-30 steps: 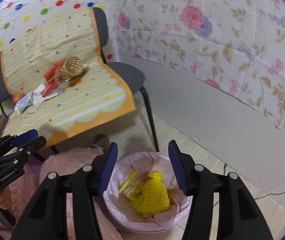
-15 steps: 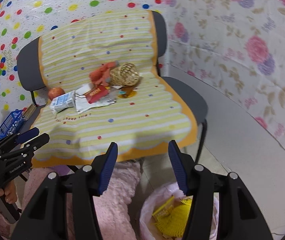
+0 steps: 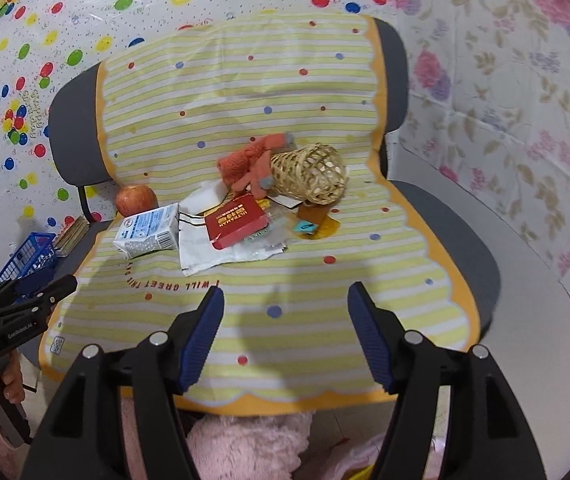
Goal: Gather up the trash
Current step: 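Move the right tool back toward the milk carton on the chair, then grasp the milk carton with the left tool while the right tool grasps the white foam block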
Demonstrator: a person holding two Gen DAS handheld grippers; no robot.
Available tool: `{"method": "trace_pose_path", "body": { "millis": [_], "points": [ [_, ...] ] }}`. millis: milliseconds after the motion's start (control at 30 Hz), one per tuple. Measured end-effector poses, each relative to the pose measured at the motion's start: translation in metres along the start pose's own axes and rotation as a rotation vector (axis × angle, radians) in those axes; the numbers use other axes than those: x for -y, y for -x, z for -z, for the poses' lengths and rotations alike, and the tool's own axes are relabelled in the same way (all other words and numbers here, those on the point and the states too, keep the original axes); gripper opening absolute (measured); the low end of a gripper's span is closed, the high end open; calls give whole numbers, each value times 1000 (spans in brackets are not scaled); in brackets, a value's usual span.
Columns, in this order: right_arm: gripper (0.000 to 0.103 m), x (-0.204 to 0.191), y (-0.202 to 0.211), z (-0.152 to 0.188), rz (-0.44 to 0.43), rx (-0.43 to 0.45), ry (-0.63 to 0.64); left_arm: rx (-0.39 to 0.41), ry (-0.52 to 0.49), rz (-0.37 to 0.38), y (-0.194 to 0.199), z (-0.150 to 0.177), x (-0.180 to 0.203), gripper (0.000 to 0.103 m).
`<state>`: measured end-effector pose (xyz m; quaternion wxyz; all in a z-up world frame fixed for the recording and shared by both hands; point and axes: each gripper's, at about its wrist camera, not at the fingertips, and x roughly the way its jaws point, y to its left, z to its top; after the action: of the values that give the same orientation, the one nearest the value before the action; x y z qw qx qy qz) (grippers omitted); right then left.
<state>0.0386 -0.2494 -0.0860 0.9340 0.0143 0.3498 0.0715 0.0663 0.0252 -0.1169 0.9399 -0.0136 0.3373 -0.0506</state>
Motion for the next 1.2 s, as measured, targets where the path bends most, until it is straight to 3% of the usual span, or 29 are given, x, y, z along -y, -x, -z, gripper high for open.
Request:
{"method": "trace_pose_path", "body": {
  "millis": [167,400,567,633,800,967,1067,1133,1200],
  "points": [
    [64,-12,-45,-16,-33,-25,21,-11,17,-72,-33,-15,-19,78],
    [64,-24,-99,-39,-61,-61,60,-24,35,-64,-67,-31,-36,81],
    [63,-27,-114,-49,-63,-62,53,-79,0,22,-99,-35,-33,78],
    [63,-26,-116,-50,-65,-64,51,-105,-26,45,-111,-35,-29,66],
    [63,-20,-114,-47,-56,-74,51,-150,-90,116,-122,-35,-12,53],
    [63,-9,-110,-45,-44,-73,27,-141,-189,230,-110,-28,19,53],
    [63,-6,-108,-45,-47,-75,18,-134,-186,251,-107,-30,23,64],
    [63,-6,-107,-44,-48,-76,24,-115,-160,214,-106,-32,17,87],
    [64,-7,-108,-44,-54,-79,37,-97,-144,182,-107,-35,8,88]
  ]
}}
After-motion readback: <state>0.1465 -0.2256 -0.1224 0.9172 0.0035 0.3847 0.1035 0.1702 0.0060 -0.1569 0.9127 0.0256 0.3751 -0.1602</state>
